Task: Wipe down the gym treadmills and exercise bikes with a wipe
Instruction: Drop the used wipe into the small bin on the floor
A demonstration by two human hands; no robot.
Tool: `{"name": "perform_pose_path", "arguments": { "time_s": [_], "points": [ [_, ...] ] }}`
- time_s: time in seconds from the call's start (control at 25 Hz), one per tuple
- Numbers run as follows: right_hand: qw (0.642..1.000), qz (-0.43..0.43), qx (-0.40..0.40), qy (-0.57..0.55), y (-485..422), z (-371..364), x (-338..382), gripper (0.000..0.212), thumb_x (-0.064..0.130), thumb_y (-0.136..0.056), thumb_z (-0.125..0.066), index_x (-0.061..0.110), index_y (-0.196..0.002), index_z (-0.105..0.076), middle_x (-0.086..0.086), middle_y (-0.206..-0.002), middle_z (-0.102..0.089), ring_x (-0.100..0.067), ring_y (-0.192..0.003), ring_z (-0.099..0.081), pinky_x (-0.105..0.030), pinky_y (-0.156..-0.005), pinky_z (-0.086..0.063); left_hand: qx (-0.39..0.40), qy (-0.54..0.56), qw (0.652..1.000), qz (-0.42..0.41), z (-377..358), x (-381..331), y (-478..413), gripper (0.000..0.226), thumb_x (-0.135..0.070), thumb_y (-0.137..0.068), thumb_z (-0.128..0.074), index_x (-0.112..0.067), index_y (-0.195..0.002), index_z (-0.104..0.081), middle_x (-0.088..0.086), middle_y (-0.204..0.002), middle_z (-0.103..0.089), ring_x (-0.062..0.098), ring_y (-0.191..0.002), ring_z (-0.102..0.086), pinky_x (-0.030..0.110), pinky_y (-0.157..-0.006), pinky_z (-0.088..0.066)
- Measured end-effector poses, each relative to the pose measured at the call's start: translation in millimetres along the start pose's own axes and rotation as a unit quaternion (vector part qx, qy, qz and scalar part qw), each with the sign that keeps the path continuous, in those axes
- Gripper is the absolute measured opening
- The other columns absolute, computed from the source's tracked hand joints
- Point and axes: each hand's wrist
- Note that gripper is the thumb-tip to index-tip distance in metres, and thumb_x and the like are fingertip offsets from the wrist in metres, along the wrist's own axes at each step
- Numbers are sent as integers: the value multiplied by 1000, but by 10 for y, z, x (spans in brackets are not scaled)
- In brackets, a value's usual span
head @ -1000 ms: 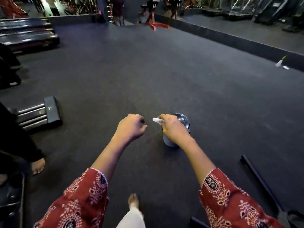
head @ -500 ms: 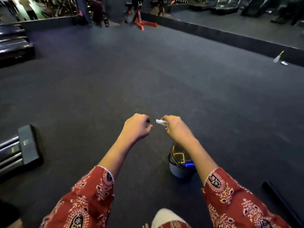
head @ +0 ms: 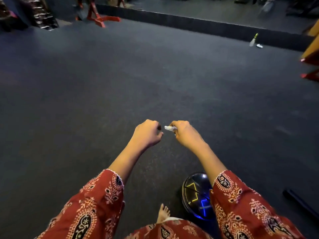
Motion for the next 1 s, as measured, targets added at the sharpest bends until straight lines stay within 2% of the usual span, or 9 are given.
{"name": "perform_pose_path", "arguments": {
  "time_s": [0.08, 0.24, 0.36, 0.6, 0.8, 1.0],
  "points": [
    [999, -27, -34, -15, -365, 114, -78, 28, -1, -90, -48, 9, -112, -62, -17, -109, -61, -37, -100, -60, -42, -77, -49, -8, 9, 999, -41, 49, 45, -511, 30, -31, -90, -56, -14, -112, -65, 7, -114, -65, 26, -111, -56, 34, -85, -46],
    [991, -125, -54, -8, -765, 242, -285, 24, 4, -93, -47, 7, -113, -61, -16, -111, -61, -38, -101, -59, -43, -77, -49, 59, 7, 991, -124, -27, 47, -1386, 31, -32, -90, -56, -16, -114, -65, 5, -117, -65, 24, -112, -57, 33, -85, -46],
    [973, -210, -92, -3, -935, 313, -463, 19, 6, -95, -47, 5, -109, -59, -16, -109, -60, -39, -99, -58, -41, -73, -45, 79, 20, 973, -214, -59, -94, -1971, 31, -32, -89, -57, -15, -114, -65, 4, -118, -65, 24, -112, -57, 34, -84, -47],
    [886, -411, -207, -51, -953, 287, -475, 23, 3, -90, -49, 7, -107, -64, -15, -107, -63, -37, -98, -60, -43, -75, -51, 139, 0, 893, -428, -70, -481, -2684, 29, -29, -90, -56, -10, -109, -66, 10, -110, -66, 30, -106, -58, 36, -79, -49],
    [810, -526, -248, -71, -615, 102, -300, 22, 3, -91, -50, 8, -107, -64, -14, -103, -64, -36, -93, -62, -46, -76, -51, 188, -31, 826, -530, -222, -688, -2677, 32, -32, -90, -56, -11, -112, -65, 14, -111, -64, 33, -105, -58, 36, -77, -47],
    [771, -578, -254, -77, -523, -5, -225, 24, 3, -92, -49, 9, -110, -64, -14, -107, -63, -34, -96, -61, -45, -77, -51, 198, -40, 781, -591, -272, -823, -2625, 32, -31, -92, -56, -10, -113, -64, 14, -111, -64, 32, -106, -59, 36, -78, -47]
  ]
}}
Point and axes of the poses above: each hand's wrist, its own y-axis away from the middle knuckle, its own z-axis out of the back of the hand, x = y × z
